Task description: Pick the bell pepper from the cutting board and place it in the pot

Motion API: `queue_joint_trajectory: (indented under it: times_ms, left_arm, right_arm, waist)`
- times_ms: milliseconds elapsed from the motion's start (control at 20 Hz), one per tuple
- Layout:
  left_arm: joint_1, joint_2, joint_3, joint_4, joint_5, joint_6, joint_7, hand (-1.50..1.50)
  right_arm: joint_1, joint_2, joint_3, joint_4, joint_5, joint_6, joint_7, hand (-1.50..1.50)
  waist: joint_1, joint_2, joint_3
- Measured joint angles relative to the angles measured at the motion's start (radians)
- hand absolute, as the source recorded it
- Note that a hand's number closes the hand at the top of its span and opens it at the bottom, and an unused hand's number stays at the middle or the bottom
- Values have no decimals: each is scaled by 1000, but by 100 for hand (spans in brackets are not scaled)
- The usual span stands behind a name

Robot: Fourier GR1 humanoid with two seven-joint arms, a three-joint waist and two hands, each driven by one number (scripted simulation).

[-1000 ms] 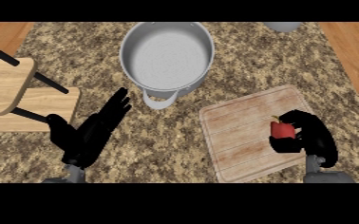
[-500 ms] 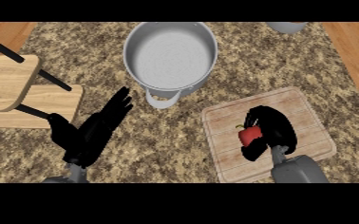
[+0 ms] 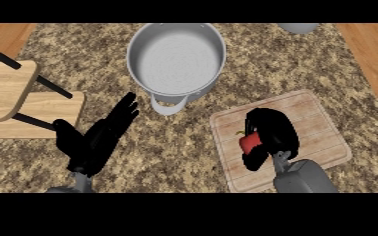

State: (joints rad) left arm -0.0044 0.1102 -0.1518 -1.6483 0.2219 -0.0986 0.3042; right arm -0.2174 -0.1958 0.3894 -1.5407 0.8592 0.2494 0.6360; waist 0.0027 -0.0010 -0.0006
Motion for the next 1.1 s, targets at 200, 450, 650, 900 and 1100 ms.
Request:
queue_joint_trajectory:
  times_ms: [200,450,650,900,1100]
  left_arm:
    - [0,3,12,-7,15,-10,8,0]
    - [0,1,22,13,11,-11,-4,0]
    - [0,-2,20,6,3,-10,-5,0]
    - [14,-13,8,9,-10,-15,-22,0]
    - [14,-16,10,10,-13,-17,-20,0]
  right_arm:
    - [-18,-13,-5,-105,82,-29,69,150]
    - [-56,-24,-37,-314,96,10,125,150]
    - [-141,-29,-76,-433,75,69,138,150]
    - [-289,37,-138,-475,8,110,167,150]
    - [-455,102,-192,-396,-27,125,202,150]
  waist:
    - [-5,-2,0]
    - [-10,-3,0]
    - [-6,-3,0]
    - [1,-1,0]
    - [6,0,0]
